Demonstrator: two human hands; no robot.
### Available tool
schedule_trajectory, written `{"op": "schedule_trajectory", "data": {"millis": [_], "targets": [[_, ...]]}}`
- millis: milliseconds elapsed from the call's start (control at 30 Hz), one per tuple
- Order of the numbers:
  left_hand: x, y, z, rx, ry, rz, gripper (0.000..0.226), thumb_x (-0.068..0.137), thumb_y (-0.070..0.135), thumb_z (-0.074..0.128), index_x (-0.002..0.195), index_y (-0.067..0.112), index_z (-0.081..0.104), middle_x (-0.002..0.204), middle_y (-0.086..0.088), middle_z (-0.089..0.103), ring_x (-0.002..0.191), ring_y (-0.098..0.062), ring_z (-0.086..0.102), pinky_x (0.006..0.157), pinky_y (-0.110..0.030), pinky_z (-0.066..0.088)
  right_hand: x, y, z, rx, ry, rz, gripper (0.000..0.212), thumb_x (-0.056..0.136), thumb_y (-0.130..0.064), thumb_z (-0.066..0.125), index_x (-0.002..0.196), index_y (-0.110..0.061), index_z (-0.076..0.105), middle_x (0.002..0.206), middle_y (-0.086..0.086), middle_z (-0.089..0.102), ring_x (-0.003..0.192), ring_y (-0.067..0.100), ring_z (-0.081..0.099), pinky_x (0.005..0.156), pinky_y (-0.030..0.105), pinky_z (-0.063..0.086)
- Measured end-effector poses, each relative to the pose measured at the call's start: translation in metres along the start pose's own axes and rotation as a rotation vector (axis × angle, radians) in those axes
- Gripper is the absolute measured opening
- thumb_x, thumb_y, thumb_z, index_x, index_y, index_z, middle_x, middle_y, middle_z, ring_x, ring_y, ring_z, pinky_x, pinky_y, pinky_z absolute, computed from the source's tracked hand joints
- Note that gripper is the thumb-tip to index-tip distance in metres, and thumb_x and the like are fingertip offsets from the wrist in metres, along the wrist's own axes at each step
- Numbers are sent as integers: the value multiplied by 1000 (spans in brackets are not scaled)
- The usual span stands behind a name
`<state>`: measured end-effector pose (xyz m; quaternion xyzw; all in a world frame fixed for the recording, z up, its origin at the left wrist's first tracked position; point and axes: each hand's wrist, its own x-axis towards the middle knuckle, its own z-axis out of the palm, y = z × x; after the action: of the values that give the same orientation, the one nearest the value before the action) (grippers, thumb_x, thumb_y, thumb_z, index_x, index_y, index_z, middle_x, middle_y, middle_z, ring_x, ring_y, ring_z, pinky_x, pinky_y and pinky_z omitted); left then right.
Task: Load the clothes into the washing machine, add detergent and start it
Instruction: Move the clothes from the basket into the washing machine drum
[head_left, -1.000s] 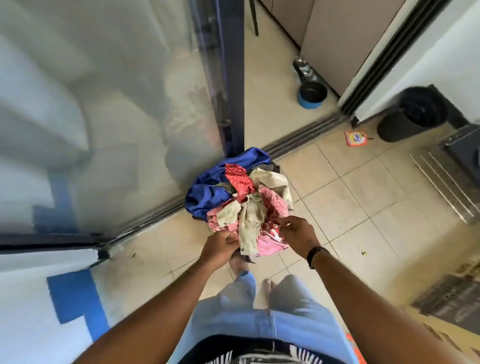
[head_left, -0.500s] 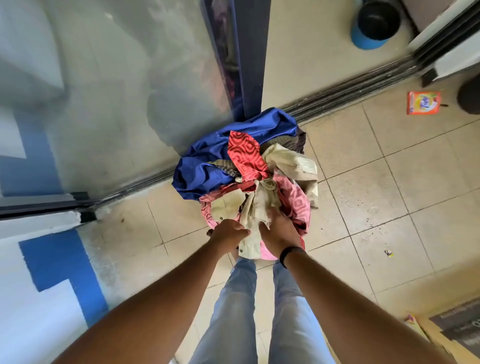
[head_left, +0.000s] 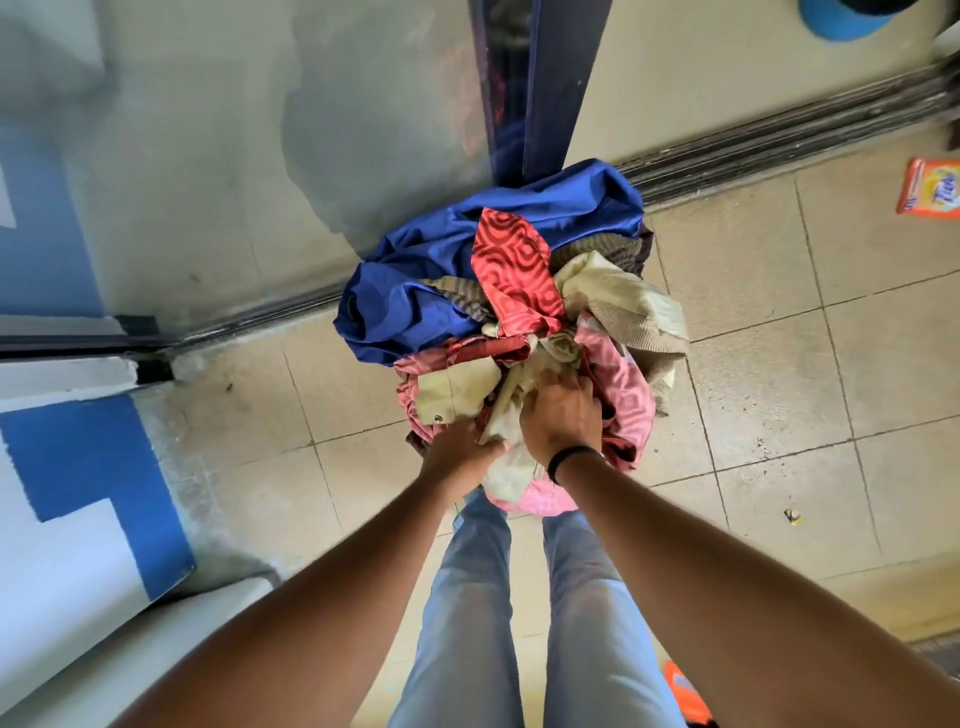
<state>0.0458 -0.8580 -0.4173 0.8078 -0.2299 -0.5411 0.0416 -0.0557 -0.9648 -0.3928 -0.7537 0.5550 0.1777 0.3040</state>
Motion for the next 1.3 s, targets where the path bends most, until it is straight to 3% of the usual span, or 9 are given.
{"op": "schedule_trajectory", "data": {"millis": [200,267,367,567,800,1000,1133,1200,1300], "targets": [[-51,23,-25,-50,-16,17,42,88,37,73,118,10,67,117,-5,71,104,-23,67,89,-34,53,-29,-5,-88,398,147,17,30,100,-25,43,109,-4,64,102,19,68,98,36,63,78,36,42],[-74,35,-36,-53,-3,32,45,87,37,73,122,10,65,123,-6,68,108,-21,65,89,-31,50,-44,-12,-122,559,159,-32,27,100,-30,44,96,-11,62,92,14,67,90,31,60,82,36,45],[-109,52,-53,-75,30,34,44,87,39,73,122,13,65,123,-4,68,106,-19,65,88,-31,51,-67,-27,-174,713,101,-138,37,102,-23,48,66,-23,37,62,-5,43,62,16,41,65,33,33],[-188,86,-88,-184,177,123,41,86,34,73,121,16,64,109,1,67,105,-20,66,83,-28,51,-127,-64,-282,825,-51,-292,45,103,-17,49,61,-28,35,40,-21,39,51,0,32,53,21,26],[-254,99,-108,-365,383,179,55,84,16,75,134,11,51,122,-5,66,109,-22,63,90,-35,52,-208,-100,-373,698,-52,-586,47,99,-23,56,61,-22,30,56,-8,26,53,7,26,55,30,23],[-271,102,-103,-307,369,234,81,74,17,80,146,24,41,135,-8,58,120,-25,58,91,-39,53,-254,-117,-425,607,-140,-806,72,85,-54,56,86,17,47,72,7,43,65,21,40,63,39,34],[-283,117,-101,-235,357,305,81,76,24,78,147,34,40,130,-3,45,115,-25,57,83,-32,49,-295,-134,-461,675,-97,-948,53,95,-31,58,72,12,39,68,9,38,65,21,35,62,39,29],[-279,117,-104,-216,375,301,70,77,30,76,139,41,46,121,0,49,100,-21,61,68,-26,47,-313,-139,-474,710,-68,-1008,51,97,-27,57,72,14,40,64,20,38,65,23,38,59,42,30],[-282,119,-106,-208,393,301,9,85,32,71,93,30,68,82,3,59,61,-9,56,46,-19,33,-327,-140,-485,775,-36,-1070,48,99,-21,54,74,17,42,66,38,39,66,25,41,56,47,29]]}}
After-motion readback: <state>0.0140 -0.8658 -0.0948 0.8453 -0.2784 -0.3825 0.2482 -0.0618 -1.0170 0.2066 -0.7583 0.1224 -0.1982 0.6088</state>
